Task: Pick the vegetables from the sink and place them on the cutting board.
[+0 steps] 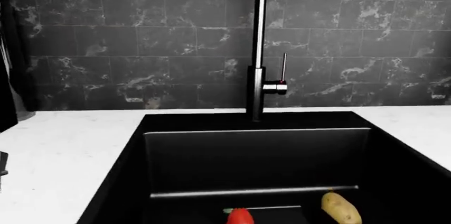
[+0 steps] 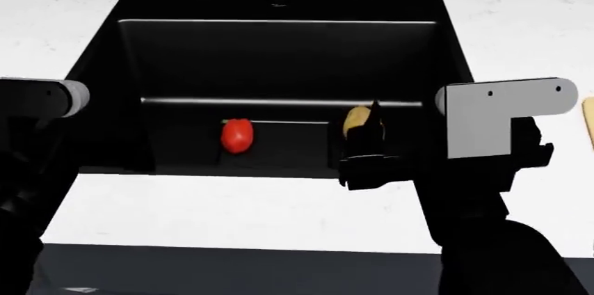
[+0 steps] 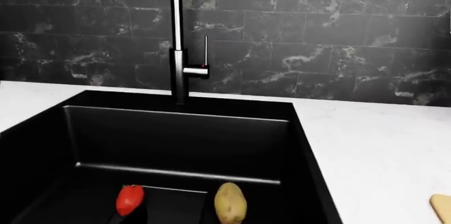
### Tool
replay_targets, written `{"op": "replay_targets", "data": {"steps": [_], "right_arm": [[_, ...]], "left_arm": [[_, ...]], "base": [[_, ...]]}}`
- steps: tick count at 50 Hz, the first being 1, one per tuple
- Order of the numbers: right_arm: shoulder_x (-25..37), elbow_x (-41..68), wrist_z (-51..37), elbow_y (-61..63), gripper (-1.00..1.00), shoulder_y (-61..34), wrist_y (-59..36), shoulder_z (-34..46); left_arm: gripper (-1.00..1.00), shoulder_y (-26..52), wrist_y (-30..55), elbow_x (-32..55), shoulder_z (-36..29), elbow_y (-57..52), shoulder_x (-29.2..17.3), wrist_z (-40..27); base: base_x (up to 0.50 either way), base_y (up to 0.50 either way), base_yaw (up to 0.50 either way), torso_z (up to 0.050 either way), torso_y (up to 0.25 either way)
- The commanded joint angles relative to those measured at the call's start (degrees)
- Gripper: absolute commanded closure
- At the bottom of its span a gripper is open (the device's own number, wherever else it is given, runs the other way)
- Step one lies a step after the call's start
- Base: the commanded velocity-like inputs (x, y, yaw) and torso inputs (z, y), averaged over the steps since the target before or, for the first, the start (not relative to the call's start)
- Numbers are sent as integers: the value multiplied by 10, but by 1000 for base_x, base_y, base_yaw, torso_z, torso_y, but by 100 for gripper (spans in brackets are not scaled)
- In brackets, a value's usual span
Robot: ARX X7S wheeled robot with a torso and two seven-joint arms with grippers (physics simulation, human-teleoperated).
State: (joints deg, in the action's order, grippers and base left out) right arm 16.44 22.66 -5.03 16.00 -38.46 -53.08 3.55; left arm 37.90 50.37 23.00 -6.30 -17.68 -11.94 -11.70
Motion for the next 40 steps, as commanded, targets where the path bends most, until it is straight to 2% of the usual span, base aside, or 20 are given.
{"op": "replay_targets", "data": {"steps": [1,40], "right_arm": [[13,12,8,-3,-100,-17,-25,-3],[28,8,9,-16,-100,0,-6,6]], "left_arm": [[-100,22,17,7,-2,12,-7,1],[-100,3,-12,10,-1,37,-21,-1]], "base": [[500,0,0,0,0],[500,0,0,0,1]]}}
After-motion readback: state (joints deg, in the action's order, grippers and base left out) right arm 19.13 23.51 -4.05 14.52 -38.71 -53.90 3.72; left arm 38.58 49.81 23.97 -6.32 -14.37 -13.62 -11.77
